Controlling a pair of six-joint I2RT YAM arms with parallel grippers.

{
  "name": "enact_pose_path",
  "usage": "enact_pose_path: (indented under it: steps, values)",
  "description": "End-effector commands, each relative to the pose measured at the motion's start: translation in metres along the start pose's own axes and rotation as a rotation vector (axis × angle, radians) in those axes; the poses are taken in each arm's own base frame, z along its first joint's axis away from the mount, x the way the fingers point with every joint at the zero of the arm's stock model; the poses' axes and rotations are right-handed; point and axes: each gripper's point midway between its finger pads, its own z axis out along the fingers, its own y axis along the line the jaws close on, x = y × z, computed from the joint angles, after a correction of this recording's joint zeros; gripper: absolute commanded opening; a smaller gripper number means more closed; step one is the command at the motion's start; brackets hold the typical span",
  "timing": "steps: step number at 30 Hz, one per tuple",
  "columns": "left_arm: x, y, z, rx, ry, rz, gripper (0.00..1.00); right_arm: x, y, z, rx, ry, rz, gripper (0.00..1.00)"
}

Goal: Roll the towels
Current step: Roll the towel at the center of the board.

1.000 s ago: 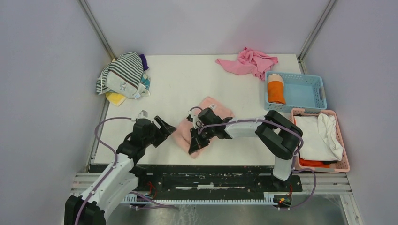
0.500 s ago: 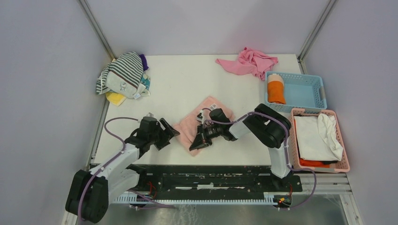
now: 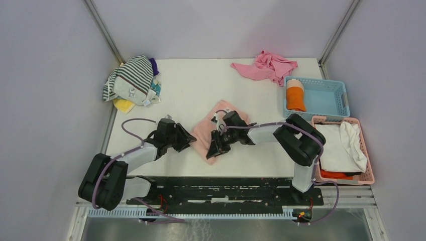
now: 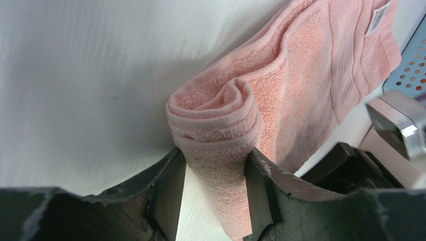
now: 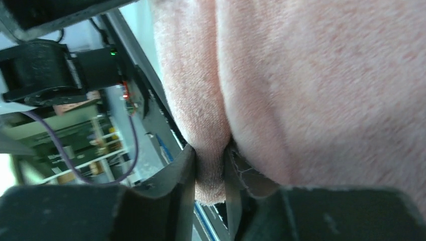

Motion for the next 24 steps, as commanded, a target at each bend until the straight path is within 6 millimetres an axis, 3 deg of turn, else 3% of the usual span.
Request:
enact_pose_path:
  steps: [1, 8, 12, 17, 21, 24]
  values:
    - [0.001, 0.025, 0.011, -0.108, -0.019, 0.013, 0.53, 0.006, -0.005, -0.022, 0.255, -0.004, -0.21, 0.36]
    - [0.004, 0.027, 0.012, -0.132, -0.019, 0.026, 0.52, -0.008, 0.017, -0.067, 0.708, -0.16, -0.59, 0.55]
    - [0.004, 0.028, 0.011, -0.136, -0.025, 0.023, 0.52, -0.019, 0.041, -0.081, 0.845, -0.261, -0.769, 0.65]
    - [0.006, 0.029, 0.011, -0.137, -0.021, 0.023, 0.52, -0.016, 0.068, -0.06, 0.92, -0.285, -0.976, 0.69]
    - [0.006, 0.028, 0.012, -0.136, -0.021, 0.022, 0.52, -0.015, 0.068, -0.039, 1.017, -0.261, -1.074, 0.69]
    - [0.006, 0.028, 0.012, -0.134, -0.02, 0.021, 0.52, -0.015, 0.056, -0.026, 1.085, -0.224, -1.105, 0.68]
